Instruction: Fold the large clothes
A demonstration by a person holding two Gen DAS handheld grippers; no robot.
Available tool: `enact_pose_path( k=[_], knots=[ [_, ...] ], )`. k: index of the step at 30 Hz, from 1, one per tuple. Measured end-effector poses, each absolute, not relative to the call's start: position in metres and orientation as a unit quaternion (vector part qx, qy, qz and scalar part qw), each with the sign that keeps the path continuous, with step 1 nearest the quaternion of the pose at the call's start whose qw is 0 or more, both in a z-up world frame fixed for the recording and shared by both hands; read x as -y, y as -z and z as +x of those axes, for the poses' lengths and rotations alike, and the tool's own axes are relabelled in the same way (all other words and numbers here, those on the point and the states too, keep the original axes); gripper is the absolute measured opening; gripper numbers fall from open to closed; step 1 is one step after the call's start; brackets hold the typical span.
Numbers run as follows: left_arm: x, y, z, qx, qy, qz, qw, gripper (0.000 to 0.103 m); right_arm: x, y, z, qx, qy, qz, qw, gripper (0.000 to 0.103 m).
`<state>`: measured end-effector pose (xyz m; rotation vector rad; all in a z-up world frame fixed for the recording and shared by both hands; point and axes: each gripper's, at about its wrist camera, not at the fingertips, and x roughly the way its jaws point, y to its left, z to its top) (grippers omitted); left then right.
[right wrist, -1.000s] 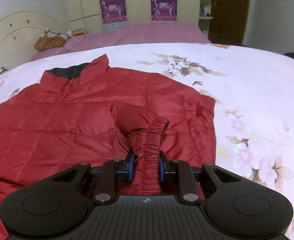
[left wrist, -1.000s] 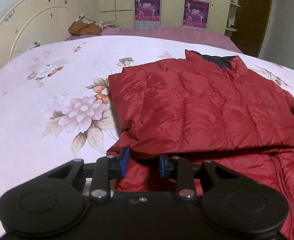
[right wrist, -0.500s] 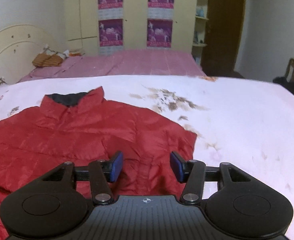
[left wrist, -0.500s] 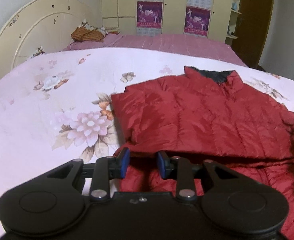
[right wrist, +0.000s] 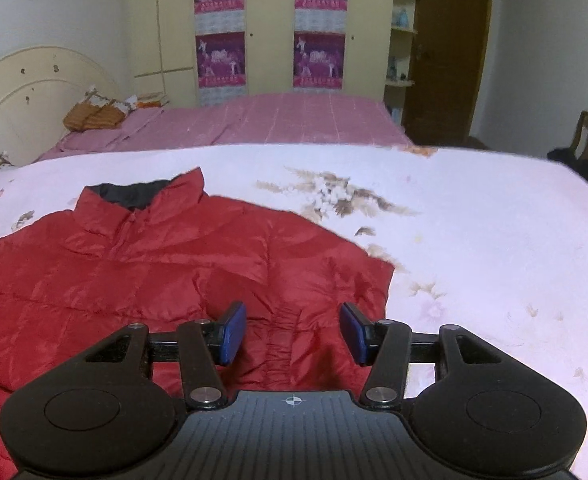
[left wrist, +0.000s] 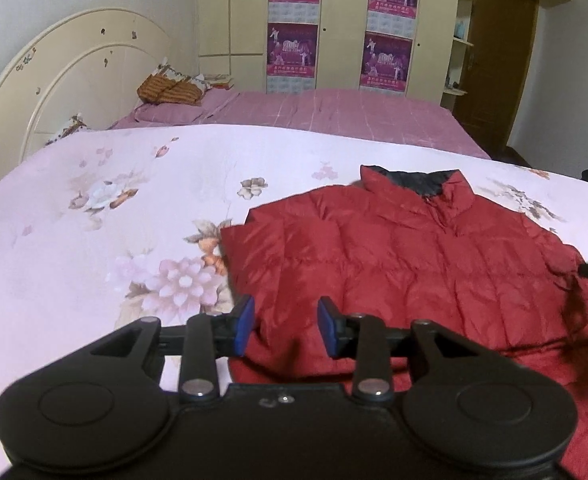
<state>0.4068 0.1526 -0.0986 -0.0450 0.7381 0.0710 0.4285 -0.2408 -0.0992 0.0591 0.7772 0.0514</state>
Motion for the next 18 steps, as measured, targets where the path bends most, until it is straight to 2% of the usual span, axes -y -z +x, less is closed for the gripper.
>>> enact_pose_path(
  k=[10, 11, 12, 13, 16, 18],
  knots=[
    [-0.144, 0.132, 0.457, -0.381, -0.037, -0.005, 0.924, 0.034, 0.251, 0.120, 0.463, -0.411, -0.046, 0.104, 0.904, 0.055],
    [-0.143, 0.135, 0.461, -0.382, -0.037, -0.003, 0.923, 0.034, 0.250, 0.121, 0.464, -0.411, -0.048, 0.106, 0.904, 0.053],
    [-0.142, 0.137, 0.464, -0.384, -0.037, 0.000, 0.923, 0.034, 0.249, 0.121, 0.463, -0.408, -0.050, 0.104, 0.906, 0.045],
    [-0.141, 0.140, 0.467, -0.385, -0.038, 0.001, 0.922, 0.034, 0.248, 0.121, 0.463, -0.406, -0.052, 0.101, 0.907, 0.030],
    [-0.138, 0.143, 0.471, -0.385, -0.038, -0.001, 0.922, 0.034, 0.247, 0.116, 0.462, -0.386, -0.057, 0.094, 0.916, 0.022],
    [-0.135, 0.141, 0.474, -0.380, -0.035, -0.001, 0.924, 0.034, 0.246, 0.107, 0.461, -0.361, -0.054, 0.077, 0.928, 0.022]
  ],
)
